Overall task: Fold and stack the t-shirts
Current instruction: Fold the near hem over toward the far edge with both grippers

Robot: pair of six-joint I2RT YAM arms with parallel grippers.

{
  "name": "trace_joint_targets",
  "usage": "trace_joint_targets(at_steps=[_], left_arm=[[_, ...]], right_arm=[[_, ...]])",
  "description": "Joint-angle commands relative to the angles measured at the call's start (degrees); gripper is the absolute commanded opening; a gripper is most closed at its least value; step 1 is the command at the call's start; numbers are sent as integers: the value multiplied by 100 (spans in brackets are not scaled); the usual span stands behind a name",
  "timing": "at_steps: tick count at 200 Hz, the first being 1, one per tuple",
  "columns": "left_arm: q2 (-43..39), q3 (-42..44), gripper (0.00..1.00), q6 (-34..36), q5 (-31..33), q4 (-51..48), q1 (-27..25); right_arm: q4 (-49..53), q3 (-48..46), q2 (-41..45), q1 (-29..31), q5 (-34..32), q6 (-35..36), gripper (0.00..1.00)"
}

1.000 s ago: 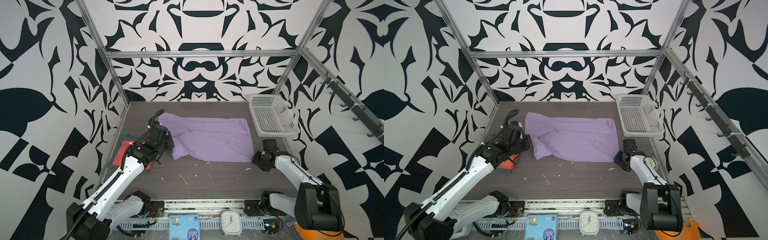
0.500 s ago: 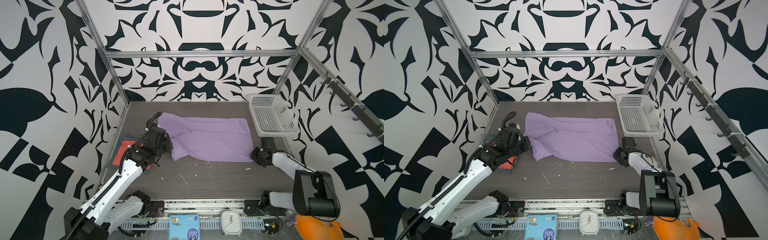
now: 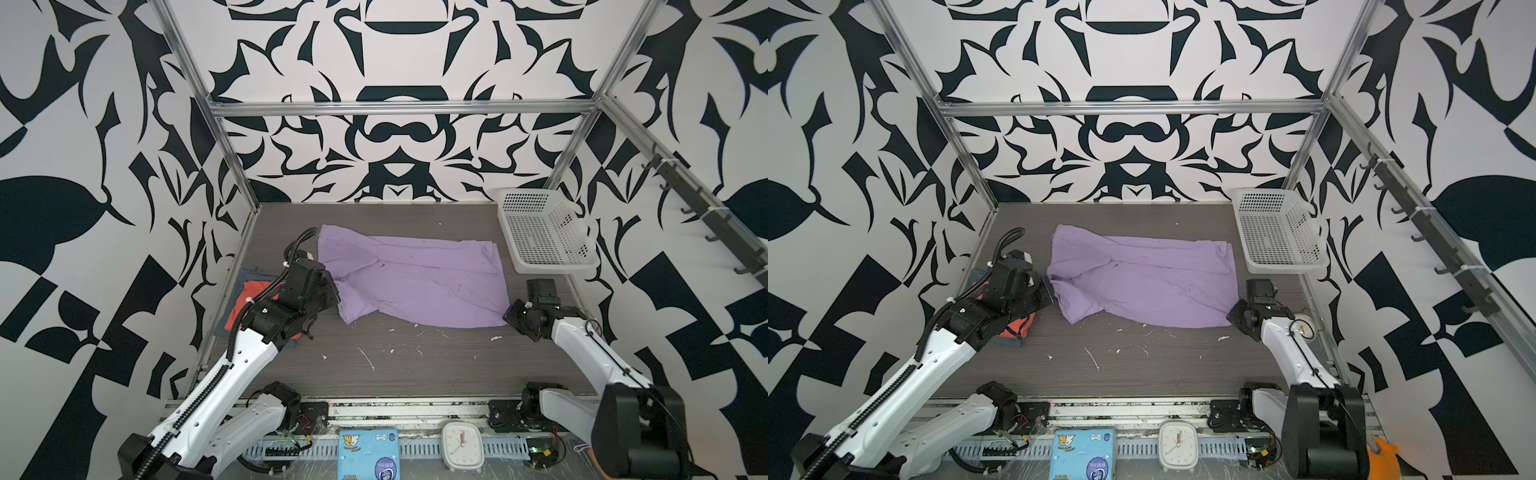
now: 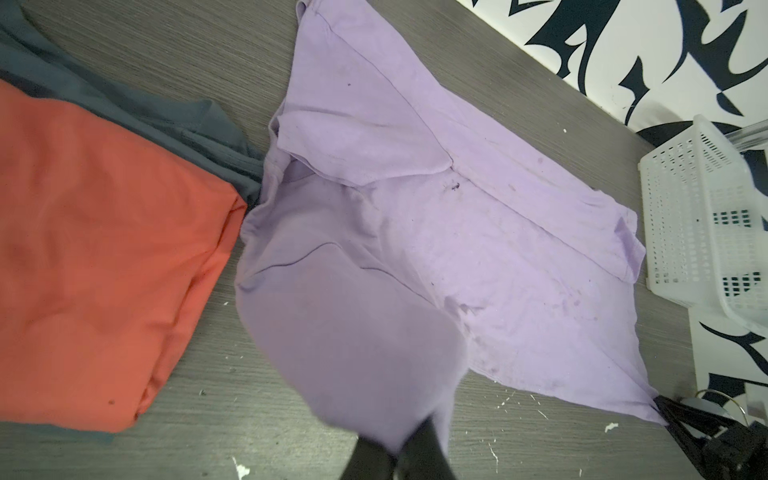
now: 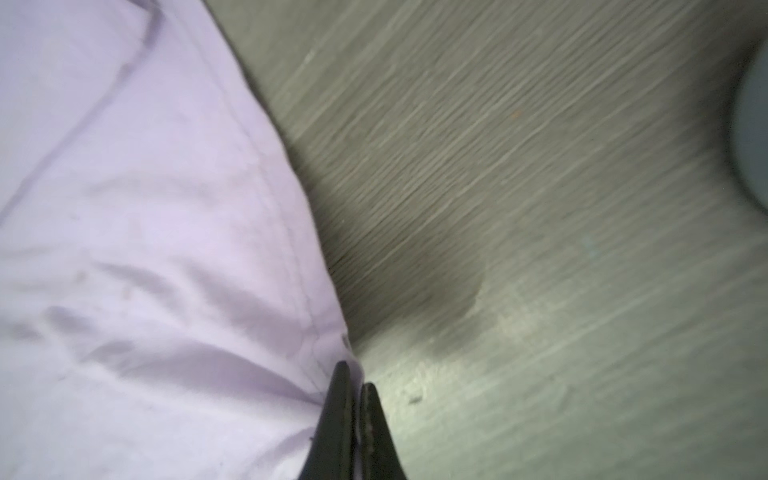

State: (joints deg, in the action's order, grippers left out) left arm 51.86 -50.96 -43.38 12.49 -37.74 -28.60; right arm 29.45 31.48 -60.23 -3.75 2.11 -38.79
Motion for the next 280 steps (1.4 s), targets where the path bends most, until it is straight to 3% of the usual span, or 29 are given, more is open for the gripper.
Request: trace_joint_targets(at_steps=[1, 49, 96, 200, 280], left_arm=[[16, -292, 0, 137, 141, 17, 30], [777, -687, 0, 834, 116, 615, 176], [1663, -816, 0, 1133, -312, 1661, 782], [3579, -1591, 0, 1196, -1395, 2769, 1762], [4989, -2409, 0, 1182, -1690, 3021, 1845]], right_arm=[[398, 478, 222, 26, -114, 108, 0], [-229, 1099, -425, 26, 146, 77, 0], [-774, 1868, -1662, 25, 167, 187, 0], [-959, 2744, -3044, 24, -223, 380, 0], [-1021, 3220, -3798, 68, -351, 324, 0]])
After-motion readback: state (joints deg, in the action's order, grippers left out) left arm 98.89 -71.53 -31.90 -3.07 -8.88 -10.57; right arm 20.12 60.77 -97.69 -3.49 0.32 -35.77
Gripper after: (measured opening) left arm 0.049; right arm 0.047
